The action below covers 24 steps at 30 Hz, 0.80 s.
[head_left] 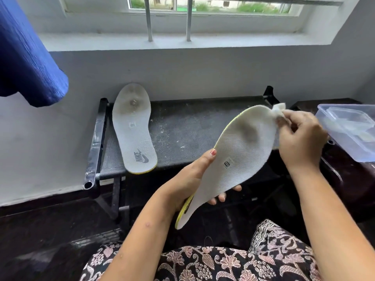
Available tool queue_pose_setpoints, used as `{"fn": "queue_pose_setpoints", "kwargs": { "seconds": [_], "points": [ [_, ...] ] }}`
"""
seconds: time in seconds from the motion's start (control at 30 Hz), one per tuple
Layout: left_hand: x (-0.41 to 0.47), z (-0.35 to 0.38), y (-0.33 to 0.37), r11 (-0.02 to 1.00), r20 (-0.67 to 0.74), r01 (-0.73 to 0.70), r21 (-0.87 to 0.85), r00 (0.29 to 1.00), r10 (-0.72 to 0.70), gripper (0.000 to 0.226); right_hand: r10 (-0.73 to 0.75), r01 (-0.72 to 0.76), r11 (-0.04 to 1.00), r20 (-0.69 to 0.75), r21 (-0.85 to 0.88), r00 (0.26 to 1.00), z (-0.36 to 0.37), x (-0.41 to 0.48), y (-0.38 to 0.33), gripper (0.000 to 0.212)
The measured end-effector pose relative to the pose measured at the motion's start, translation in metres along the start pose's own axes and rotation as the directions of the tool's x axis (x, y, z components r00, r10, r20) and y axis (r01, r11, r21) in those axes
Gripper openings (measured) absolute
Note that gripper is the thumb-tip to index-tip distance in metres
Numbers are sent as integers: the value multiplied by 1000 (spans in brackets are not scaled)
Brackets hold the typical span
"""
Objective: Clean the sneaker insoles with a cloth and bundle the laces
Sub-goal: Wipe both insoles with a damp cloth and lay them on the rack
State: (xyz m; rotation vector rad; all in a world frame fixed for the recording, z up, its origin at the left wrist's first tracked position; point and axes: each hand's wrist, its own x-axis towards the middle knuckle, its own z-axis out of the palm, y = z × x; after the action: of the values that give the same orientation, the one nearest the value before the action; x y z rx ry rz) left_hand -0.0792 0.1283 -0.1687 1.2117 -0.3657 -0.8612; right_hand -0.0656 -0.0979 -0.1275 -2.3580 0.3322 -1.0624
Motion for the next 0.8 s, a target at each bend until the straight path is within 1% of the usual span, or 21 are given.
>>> {"fn": "queue_pose_setpoints", "kwargs": {
  "seconds": [0.07, 0.1, 0.17, 0.2, 0.23, 0.3, 0.37, 0.4, 0.43, 0.5, 0.53, 0.6, 0.67, 0.73, 0.8],
  "points": [
    [1, -2, 0, 999, -30, 10, -39, 999, -11, 62, -42, 44, 999, -53, 24, 998, -1, -4, -12, 19],
    [2, -3, 0, 998, -45, 13, -68, 999, -16, 62, -89, 90, 996, -50, 13, 995, 0, -9, -21, 23],
    [4, -3, 0, 992, -66, 10, -125, 998, -18, 60, -203, 204, 978, 29, -36, 979, 7, -24, -38, 29],
    [5, -2, 0, 989, -74, 3, -148, 997, -14, 59, -237, 240, 970, 80, -29, 968, 12, -32, -45, 31],
    [6, -2, 0, 986, -92, -5, -169, 996, -11, 57, -248, 249, 969, 124, 7, 961, 17, -40, -52, 31],
    [6, -2, 1, 978, -161, -24, -206, 987, -9, 56, -256, 232, 962, 191, 141, 948, 24, -50, -63, 32],
    [5, -5, 1, 958, -248, -71, -279, 969, 0, 55, -314, 256, 938, 263, 234, 912, 28, -59, -74, 31],
    [5, -9, 1, 934, -290, -103, -341, 957, 0, 53, -352, 278, 925, 305, 259, 885, 28, -65, -78, 29],
    [4, -12, 3, 899, -294, -126, -420, 956, -3, 53, -377, 286, 915, 352, 284, 857, 28, -69, -82, 27],
    [1, -15, 9, 822, -267, -163, -546, 964, 14, 66, -395, 258, 905, 442, 339, 805, 28, -75, -86, 23],
    [0, -16, 10, 797, -275, -189, -574, 961, 30, 74, -402, 244, 901, 479, 359, 780, 28, -76, -85, 22],
    [0, -18, 9, 783, -316, -256, -567, 945, 80, 81, -426, 211, 888, 558, 409, 712, 28, -73, -82, 22],
    [1, -19, 9, 755, -347, -309, -578, 931, 116, 80, -461, 162, 871, 657, 464, 596, 26, -67, -77, 23],
    [3, -18, 9, 720, -388, -352, -598, 913, 124, 77, -470, 154, 876, 736, 458, 487, 20, -62, -76, 23],
    [4, -16, 9, 687, -436, -396, -610, 891, 127, 73, -465, 175, 884, 777, 433, 424, 14, -59, -76, 25]
  ]
}}
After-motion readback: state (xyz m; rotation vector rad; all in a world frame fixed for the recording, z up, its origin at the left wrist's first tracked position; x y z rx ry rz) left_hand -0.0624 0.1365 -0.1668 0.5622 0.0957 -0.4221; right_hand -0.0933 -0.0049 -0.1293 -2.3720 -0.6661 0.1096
